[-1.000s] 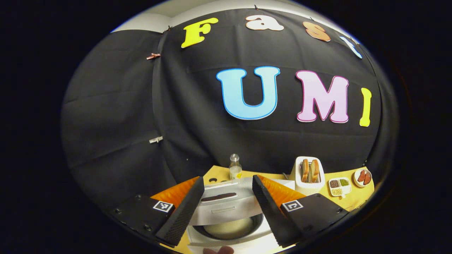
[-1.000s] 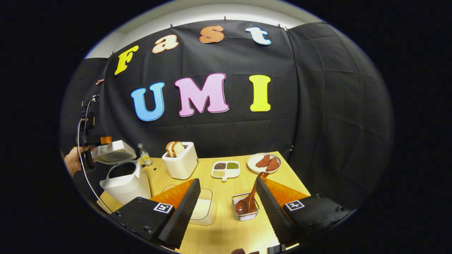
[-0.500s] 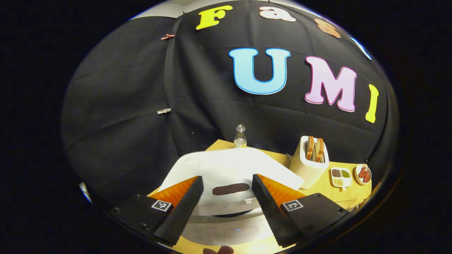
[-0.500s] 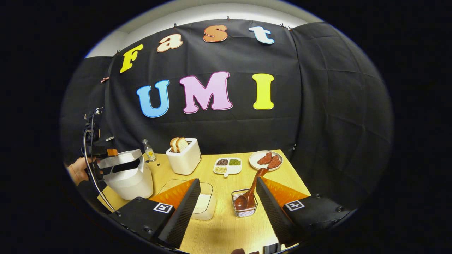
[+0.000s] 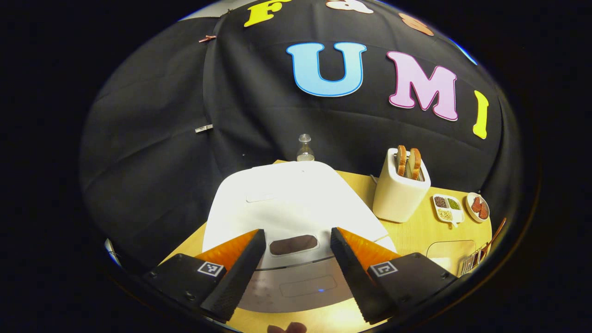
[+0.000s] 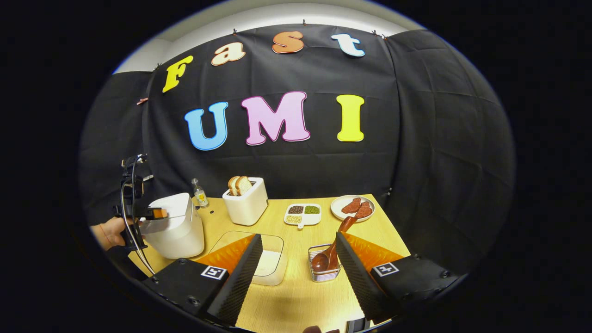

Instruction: Close the left gripper, press the button to open the rice cooker; take a wooden spoon from the chopstick holder with the right hand, scoop a spoonful of rice and pour it into the rice cooker, then put the wooden spoon back into the chopstick holder.

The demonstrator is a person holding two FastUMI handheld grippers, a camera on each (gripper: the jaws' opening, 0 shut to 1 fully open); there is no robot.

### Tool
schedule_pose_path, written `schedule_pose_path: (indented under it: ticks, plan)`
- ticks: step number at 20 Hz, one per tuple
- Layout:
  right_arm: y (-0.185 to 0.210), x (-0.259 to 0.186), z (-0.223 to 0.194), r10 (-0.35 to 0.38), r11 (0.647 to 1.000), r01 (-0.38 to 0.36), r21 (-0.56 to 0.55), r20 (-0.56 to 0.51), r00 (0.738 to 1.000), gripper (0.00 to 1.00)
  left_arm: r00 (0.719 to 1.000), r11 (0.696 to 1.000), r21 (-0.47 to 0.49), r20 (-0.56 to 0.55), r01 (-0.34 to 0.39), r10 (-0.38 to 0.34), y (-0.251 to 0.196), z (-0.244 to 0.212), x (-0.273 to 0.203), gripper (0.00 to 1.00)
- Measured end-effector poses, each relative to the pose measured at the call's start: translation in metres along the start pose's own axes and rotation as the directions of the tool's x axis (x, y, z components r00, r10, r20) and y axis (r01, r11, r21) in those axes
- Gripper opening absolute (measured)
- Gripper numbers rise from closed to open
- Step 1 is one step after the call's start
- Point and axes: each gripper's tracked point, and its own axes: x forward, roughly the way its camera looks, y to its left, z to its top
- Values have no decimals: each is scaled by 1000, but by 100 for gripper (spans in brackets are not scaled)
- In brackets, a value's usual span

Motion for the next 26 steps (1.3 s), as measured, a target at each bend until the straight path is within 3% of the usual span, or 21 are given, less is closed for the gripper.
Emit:
schedule_pose_path:
  ticks: [7,15,21,26]
  plan:
    - [4,3,-4,7,1000,-7,10,-6,1000,99,1000,999,-35,29,-10,11,1,-3,0,100]
    - [8,4,-4,18,1000,-18,22,-1,1000,98,999,999,45,42,-11,9,-1,5,-2,99]
    - [14,10,11,27,999,-28,16,27,999,98,987,999,34,159,25,-30,-7,41,-25,94]
    - [21,16,27,36,999,-35,-4,59,998,98,951,995,45,293,93,-102,-20,75,-63,94]
